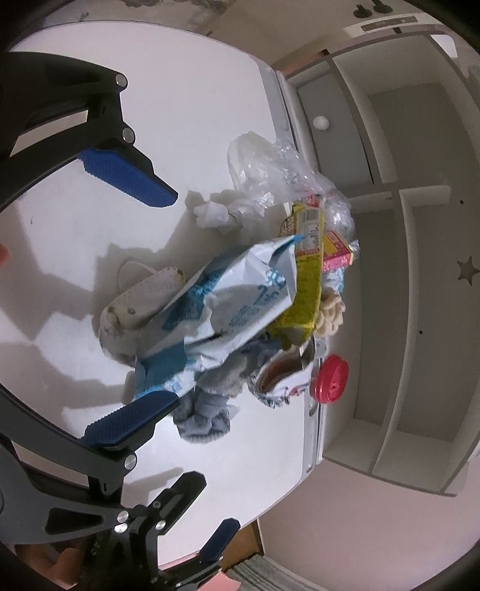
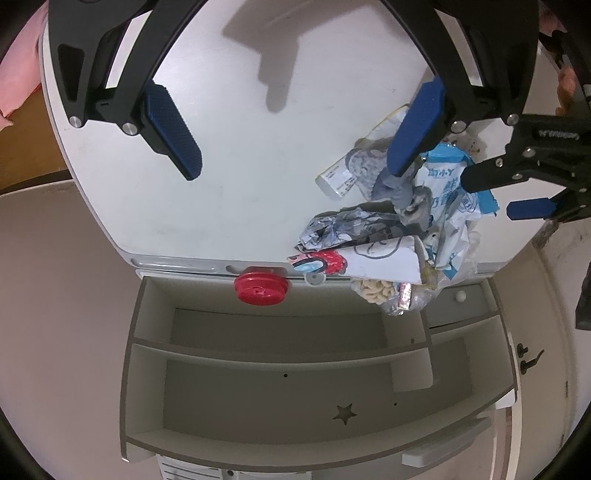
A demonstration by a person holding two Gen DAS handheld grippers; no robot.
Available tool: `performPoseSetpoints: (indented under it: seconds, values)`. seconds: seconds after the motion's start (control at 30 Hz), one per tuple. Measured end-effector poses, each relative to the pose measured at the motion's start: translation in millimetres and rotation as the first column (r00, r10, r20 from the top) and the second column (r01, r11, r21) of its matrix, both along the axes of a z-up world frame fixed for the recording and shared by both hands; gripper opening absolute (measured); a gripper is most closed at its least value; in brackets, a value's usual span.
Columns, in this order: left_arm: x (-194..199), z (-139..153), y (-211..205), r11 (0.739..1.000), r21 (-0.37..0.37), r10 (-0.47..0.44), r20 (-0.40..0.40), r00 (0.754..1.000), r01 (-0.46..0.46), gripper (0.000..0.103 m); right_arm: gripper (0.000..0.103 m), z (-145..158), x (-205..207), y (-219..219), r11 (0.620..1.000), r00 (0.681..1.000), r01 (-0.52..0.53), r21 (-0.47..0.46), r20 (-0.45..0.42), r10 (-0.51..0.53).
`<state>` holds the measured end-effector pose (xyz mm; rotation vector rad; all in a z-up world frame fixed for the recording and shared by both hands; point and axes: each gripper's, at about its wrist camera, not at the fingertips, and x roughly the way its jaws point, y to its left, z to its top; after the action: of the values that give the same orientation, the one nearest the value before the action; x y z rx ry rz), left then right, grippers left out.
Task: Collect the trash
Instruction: 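Grasp the blue-and-white milk carton with the left tool while the right tool grasps the grey sock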
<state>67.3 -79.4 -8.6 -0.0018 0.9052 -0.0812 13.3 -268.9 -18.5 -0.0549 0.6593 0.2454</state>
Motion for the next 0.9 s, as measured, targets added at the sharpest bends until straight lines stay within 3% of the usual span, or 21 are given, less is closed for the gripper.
performPoseSetpoints:
  seconds: [0.17, 0.33, 0.43, 0.7, 0.8, 0.83, 0.9]
  values:
    - [2.4, -2.6, 11.0, 1.000, 0.014, 0.027, -0.002, 1.000, -0.027, 0.097, 0.097, -2.9, 0.1, 6.6, 1.000, 1.000, -0.016, -0.012, -0.008, 0.015]
    - [6.2, -4.1, 34.5, 0.988, 0.110, 0.102, 0.023, 0.994, -0.104, 0.097, 0.097, -5.0, -1.3, 15.0, 0.999, 0.999, -0.040, -0.022, -0.011, 0.039]
    - [8.0, -3.6, 54.2, 0.984, 0.109, 0.141, 0.023, 0.990, -0.143, 0.097, 0.097, -8.1, -1.4, 21.5, 0.998, 0.998, -0.053, -0.033, -0.017, 0.053]
    - [13.1, -5.5, 46.6, 0.995, 0.096, 0.019, 0.008, 1.000, -0.020, 0.097, 0.097, -11.3, 8.5, 39.7, 0.991, 0.989, -0.137, -0.009, -0.063, 0.136]
    - [19.6, -7.2, 47.8, 0.999, 0.030, -0.034, 0.022, 0.999, 0.034, 0.096, 0.097, -8.1, 15.3, 50.2, 0.982, 0.979, -0.190, -0.012, -0.073, 0.189]
    - [23.5, -9.3, 51.4, 0.999, 0.003, -0.042, 0.012, 0.999, 0.042, 0.091, 0.097, -8.2, 18.0, 55.3, 0.978, 0.977, -0.204, -0.033, -0.076, 0.201]
    - [31.9, -15.7, 57.0, 0.998, -0.046, -0.053, -0.022, 0.998, 0.052, 0.070, 0.095, -10.4, 23.6, 64.8, 0.972, 0.972, -0.224, -0.076, -0.083, 0.218]
